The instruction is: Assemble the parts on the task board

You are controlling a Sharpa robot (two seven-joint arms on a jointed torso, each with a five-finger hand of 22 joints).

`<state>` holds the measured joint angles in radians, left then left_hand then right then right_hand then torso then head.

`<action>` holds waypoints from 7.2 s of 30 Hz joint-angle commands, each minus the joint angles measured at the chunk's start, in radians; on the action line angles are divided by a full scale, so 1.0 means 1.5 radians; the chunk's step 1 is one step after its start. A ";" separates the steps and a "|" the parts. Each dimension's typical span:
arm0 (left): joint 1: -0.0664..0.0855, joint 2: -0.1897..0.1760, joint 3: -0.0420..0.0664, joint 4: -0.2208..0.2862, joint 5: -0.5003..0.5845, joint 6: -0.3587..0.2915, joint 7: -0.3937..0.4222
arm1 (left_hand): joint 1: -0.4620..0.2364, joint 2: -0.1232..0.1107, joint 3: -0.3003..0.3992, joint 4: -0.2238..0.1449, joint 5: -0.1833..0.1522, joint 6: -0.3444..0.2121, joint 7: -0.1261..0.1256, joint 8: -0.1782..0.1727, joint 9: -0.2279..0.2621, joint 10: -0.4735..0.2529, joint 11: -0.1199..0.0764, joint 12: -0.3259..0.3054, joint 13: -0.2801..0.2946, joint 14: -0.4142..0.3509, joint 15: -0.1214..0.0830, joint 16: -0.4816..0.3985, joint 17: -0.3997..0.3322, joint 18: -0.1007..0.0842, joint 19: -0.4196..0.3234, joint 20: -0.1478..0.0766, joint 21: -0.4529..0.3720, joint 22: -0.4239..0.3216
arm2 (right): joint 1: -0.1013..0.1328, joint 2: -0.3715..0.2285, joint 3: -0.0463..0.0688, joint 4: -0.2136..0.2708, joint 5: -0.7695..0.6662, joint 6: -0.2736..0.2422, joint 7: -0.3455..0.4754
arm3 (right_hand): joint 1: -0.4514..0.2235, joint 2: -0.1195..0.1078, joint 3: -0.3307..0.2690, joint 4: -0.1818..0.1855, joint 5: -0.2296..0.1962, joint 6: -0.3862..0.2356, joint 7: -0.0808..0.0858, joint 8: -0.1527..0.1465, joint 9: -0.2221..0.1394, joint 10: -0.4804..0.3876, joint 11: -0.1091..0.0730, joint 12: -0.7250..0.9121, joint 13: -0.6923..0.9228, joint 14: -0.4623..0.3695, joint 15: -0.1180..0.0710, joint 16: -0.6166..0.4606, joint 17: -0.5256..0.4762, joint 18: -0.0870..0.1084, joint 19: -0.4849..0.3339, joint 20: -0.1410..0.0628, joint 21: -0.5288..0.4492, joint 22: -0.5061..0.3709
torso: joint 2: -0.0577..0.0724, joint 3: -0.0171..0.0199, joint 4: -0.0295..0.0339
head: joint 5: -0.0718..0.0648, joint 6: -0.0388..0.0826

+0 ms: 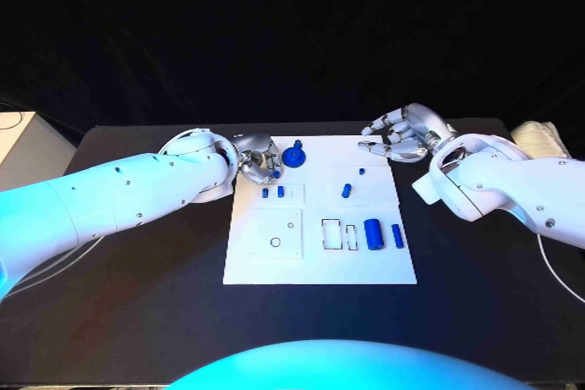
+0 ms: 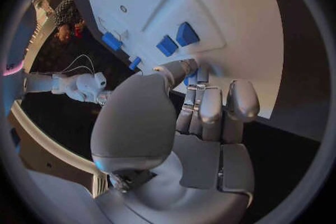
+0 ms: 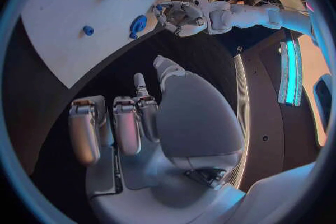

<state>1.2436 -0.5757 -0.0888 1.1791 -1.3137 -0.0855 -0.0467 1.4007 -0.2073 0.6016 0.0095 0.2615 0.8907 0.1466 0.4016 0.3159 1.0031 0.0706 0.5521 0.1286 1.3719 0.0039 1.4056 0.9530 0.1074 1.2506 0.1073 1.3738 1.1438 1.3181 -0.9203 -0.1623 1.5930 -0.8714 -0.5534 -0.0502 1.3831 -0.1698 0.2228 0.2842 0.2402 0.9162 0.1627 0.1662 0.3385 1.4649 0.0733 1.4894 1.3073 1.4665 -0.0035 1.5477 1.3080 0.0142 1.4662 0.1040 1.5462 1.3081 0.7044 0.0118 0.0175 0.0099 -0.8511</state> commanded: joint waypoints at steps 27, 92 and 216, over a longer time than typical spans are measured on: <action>-0.002 -0.015 0.000 0.004 0.002 -0.008 -0.007 | -0.007 -0.005 0.005 -0.010 0.001 -0.033 0.004 -0.030 -0.010 0.006 0.004 -0.006 0.006 0.001 0.002 0.002 0.005 -0.007 0.002 0.002 0.001 0.008 | 0.000 -0.002 0.000 -0.002 -0.003 0.012 -0.003 | -0.006 0.002 0.002 0.000 0.002 0.000 -0.002 0.004 -0.001 0.021 0.002 -0.002 0.127 0.060 0.003 -0.003 0.136 -0.005 0.062 -0.001 -0.002 0.163 | 0.000 0.0000 -0.0004 | -0.001 0.001; -0.008 -0.028 0.019 0.033 0.048 -0.030 0.066 | -0.030 0.016 0.023 -0.015 -0.006 0.066 -0.025 -0.027 0.021 -0.011 -0.030 0.489 0.409 0.078 -0.023 0.088 0.269 -0.014 0.023 -0.019 0.022 0.047 | -0.002 -0.002 0.000 -0.006 -0.003 0.013 -0.003 | -0.008 0.002 0.005 0.000 0.001 -0.001 -0.002 0.004 -0.002 0.021 0.002 -0.002 0.127 0.060 0.003 -0.004 0.136 -0.005 0.061 -0.001 -0.003 0.162 | 0.000 0.0008 -0.0010 | -0.001 0.006; -0.018 -0.216 0.039 0.189 0.749 0.063 0.312 | -0.043 0.006 -0.058 0.028 -0.002 -0.025 0.029 -0.106 0.035 -0.083 0.051 -0.048 -0.029 -0.343 0.058 -0.338 -0.349 0.047 -0.307 0.056 -0.428 -0.420 | -0.029 0.045 -0.001 -0.109 -0.440 0.132 -0.035 | 0.023 -0.080 0.183 -0.084 -0.041 0.026 -0.009 0.034 0.000 -0.265 0.010 -0.852 -0.671 0.024 0.006 -0.110 -0.026 0.038 -0.006 -0.004 -0.210 0.034 | 0.000 -0.0003 0.0002 | -0.034 0.032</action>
<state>1.2183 -0.8970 -0.0313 1.4543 -0.2605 -0.0590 0.3616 1.3276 -0.1963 0.5187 0.0508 0.2553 0.8460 0.1882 0.2456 0.3695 0.8734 0.1466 0.4852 0.0884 0.8640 0.0897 0.9042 0.4325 0.1727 0.7949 0.1911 0.7382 0.5178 1.2767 -0.8568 -0.1643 1.4316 -1.3877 -0.4240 -0.0573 1.4239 -0.2896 0.4996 0.1590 0.1819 0.9546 0.1532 0.2164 0.3387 1.0613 0.0875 0.2135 0.3034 1.4665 0.0037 1.3798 1.2685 0.0616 1.4492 0.0966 1.2287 1.3081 0.7033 0.0107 0.0183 -0.0408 -0.8032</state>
